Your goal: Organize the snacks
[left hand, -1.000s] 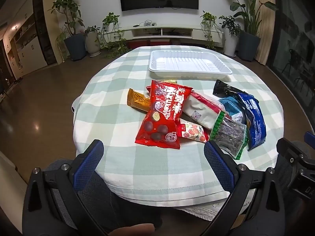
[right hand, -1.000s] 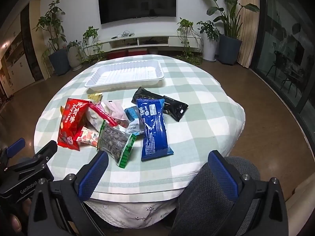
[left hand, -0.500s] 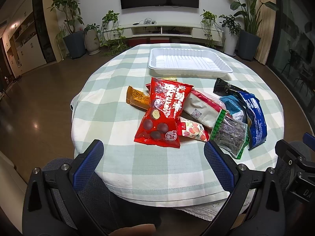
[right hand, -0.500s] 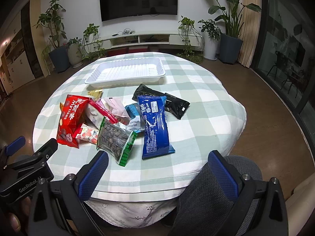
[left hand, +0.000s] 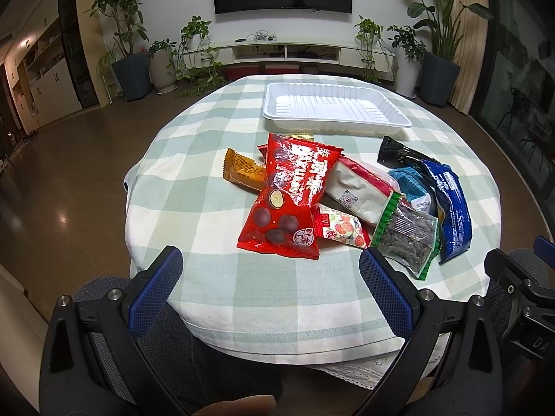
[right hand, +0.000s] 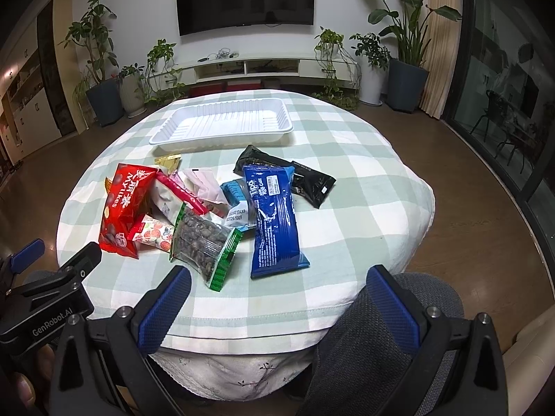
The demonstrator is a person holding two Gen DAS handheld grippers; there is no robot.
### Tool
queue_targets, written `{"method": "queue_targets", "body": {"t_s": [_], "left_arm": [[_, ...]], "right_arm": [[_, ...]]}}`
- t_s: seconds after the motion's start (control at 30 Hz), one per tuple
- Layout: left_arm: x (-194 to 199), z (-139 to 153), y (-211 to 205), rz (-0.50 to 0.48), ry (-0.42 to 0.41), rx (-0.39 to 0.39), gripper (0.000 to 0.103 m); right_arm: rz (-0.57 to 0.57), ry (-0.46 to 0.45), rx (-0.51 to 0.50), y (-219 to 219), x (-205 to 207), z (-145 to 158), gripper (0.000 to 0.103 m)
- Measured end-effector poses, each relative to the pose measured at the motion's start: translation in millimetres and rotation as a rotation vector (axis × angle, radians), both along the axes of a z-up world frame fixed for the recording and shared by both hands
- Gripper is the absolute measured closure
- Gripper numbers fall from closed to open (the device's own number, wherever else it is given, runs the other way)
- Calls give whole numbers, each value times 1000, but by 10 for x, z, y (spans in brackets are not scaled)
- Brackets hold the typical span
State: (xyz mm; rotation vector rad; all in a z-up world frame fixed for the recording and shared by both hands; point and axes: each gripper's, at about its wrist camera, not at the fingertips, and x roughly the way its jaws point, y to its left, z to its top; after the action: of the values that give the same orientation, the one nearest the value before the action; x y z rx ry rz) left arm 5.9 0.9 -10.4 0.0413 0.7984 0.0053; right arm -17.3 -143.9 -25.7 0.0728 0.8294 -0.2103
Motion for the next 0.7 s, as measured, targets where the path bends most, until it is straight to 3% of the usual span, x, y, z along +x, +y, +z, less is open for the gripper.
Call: {"method": "queue_targets", "body": {"t_s": [0.7], "left_arm": [[5,-26,2,0,3,-4,0]], "right_arm": [[1,4,0,5,5,-9,0]]}}
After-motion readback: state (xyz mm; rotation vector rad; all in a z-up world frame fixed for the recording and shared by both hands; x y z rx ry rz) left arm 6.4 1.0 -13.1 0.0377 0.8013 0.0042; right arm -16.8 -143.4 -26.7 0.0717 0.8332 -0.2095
